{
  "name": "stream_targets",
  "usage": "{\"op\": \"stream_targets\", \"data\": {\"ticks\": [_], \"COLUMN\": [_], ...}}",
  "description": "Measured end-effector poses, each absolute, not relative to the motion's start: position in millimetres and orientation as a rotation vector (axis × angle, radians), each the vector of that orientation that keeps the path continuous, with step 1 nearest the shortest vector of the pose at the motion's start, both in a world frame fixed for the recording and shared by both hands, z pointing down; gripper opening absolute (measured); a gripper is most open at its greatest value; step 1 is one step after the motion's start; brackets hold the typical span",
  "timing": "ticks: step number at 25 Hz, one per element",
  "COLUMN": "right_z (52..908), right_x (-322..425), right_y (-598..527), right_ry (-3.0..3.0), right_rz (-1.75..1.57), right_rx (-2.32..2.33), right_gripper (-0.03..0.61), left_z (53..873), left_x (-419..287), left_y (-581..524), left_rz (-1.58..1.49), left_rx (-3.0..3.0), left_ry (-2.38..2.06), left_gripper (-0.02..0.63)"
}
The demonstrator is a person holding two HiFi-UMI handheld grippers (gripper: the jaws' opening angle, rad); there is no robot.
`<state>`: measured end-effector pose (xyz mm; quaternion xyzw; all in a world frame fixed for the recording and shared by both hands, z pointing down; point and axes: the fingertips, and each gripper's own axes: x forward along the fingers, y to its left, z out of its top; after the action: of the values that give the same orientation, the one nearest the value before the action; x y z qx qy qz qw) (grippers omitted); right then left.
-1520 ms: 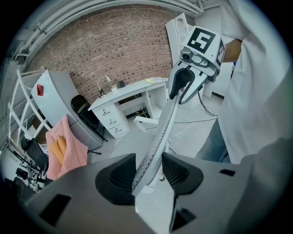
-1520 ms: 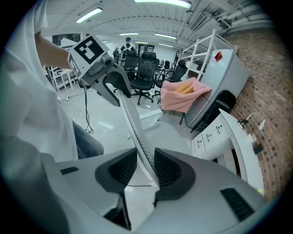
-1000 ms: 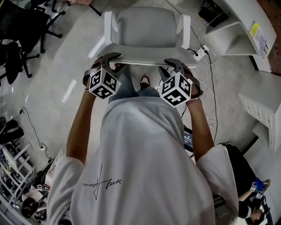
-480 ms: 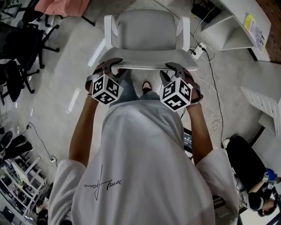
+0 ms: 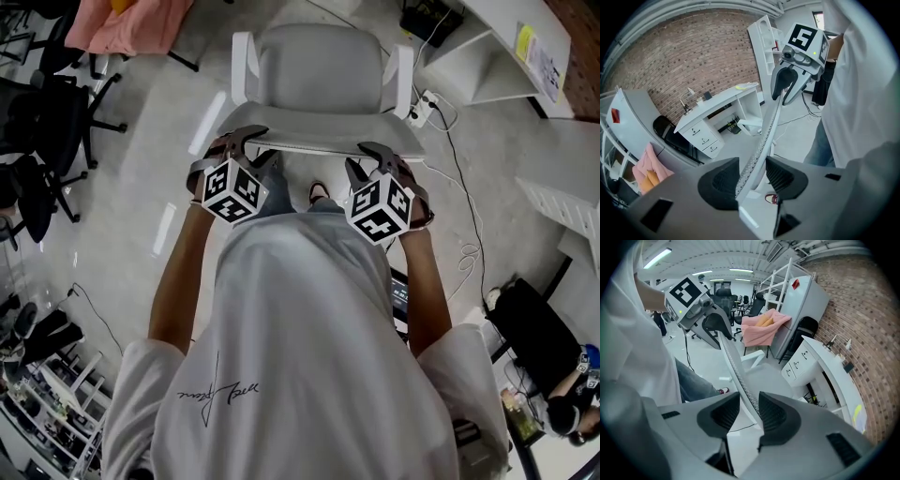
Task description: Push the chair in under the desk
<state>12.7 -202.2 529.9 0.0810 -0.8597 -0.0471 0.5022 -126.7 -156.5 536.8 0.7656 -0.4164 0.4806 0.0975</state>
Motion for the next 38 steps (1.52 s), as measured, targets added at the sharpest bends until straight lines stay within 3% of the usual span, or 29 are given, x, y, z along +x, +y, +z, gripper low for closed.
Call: {"op": "stream_targets", "data": {"ticks": [38], "right_z": [527], "right_x": [-61], "right_y": [-247], "right_ry": [-1.883], "right_rz": [0.162], "right_rx": [0.731], "right_gripper": [0.150], "left_z": [535], "left_x": [-206], "left_y": [-262], "left_rz": [1.545], "left_rx": [2.729], "left_ry": [-0.781], "left_gripper": [0.172]}}
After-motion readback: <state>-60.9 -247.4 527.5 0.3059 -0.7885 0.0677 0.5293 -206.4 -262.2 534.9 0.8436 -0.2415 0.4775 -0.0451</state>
